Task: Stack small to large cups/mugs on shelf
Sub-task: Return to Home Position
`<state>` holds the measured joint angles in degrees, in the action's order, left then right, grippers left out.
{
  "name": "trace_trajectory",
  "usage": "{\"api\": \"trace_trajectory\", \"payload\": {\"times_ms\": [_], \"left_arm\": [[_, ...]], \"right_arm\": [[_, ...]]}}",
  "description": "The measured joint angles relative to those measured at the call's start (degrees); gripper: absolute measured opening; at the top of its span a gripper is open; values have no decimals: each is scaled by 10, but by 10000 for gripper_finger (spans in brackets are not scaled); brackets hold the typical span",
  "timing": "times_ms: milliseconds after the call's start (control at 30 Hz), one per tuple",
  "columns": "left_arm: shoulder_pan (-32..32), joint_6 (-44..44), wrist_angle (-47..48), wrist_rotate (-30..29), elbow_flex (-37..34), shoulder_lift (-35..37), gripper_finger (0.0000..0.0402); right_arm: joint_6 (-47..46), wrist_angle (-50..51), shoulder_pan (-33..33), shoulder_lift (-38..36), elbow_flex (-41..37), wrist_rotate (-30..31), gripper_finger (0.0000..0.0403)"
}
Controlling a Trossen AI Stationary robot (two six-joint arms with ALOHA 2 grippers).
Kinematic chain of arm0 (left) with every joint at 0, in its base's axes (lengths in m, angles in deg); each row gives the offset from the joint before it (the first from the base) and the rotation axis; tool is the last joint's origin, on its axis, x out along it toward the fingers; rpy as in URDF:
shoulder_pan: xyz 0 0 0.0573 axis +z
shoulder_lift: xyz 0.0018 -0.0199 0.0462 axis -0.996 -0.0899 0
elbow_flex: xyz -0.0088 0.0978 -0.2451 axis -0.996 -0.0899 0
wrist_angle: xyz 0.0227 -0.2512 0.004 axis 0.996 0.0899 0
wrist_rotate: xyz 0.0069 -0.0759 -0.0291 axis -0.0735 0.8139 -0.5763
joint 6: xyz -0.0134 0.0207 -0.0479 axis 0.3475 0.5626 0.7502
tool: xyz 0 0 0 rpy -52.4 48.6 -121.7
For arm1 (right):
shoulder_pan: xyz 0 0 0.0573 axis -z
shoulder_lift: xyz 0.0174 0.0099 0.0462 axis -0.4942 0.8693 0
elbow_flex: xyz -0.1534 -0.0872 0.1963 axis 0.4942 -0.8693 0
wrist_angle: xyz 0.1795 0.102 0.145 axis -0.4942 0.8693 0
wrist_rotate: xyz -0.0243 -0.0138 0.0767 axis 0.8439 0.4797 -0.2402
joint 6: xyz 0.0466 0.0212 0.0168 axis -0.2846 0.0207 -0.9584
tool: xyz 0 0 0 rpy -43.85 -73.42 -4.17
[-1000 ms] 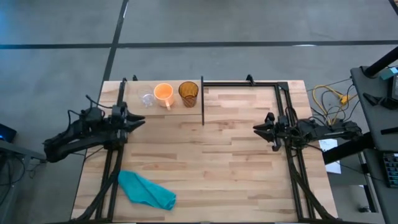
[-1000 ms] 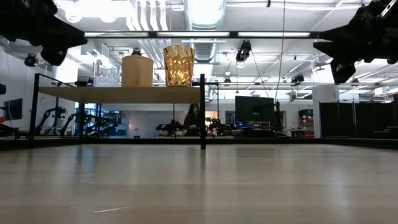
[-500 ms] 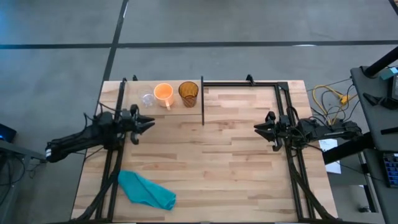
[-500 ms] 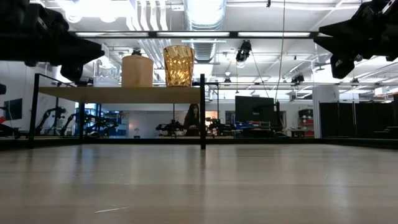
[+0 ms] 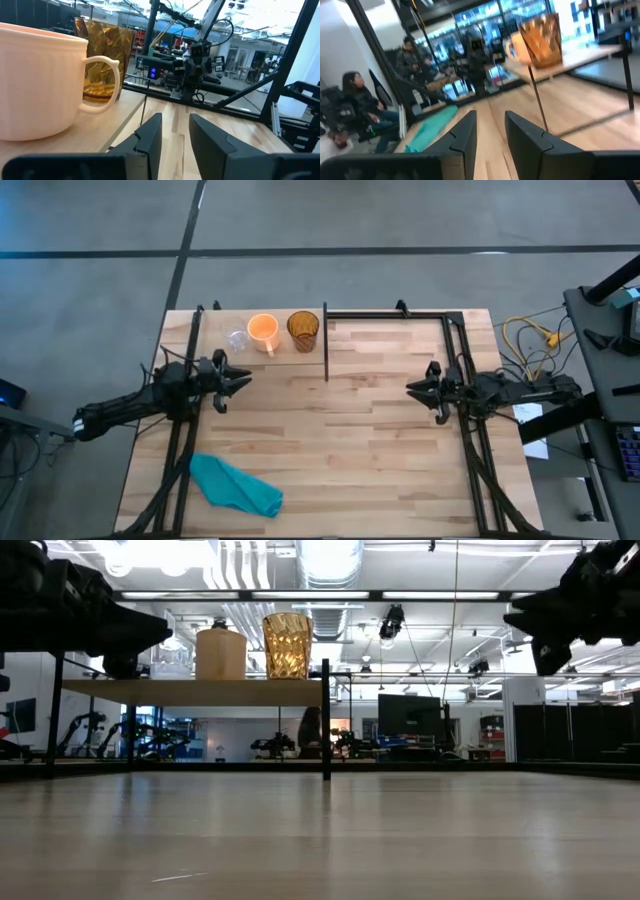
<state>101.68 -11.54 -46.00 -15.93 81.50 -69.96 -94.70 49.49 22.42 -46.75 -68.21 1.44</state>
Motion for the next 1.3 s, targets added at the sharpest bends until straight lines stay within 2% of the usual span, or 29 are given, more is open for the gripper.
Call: {"api": "trace_trajectory", "payload": {"times_ms": [200,433,1300], "left_arm": [[0,2,0,0,0,-3,84],[0,43,-10,-4,-1,-3,84],[0,44,-14,-4,-2,-4,84]], "right_arm": [[-37,33,0,6,-6,0,96],[-15,34,0,11,-6,0,96],[-13,33,0,11,-6,0,96]]}}
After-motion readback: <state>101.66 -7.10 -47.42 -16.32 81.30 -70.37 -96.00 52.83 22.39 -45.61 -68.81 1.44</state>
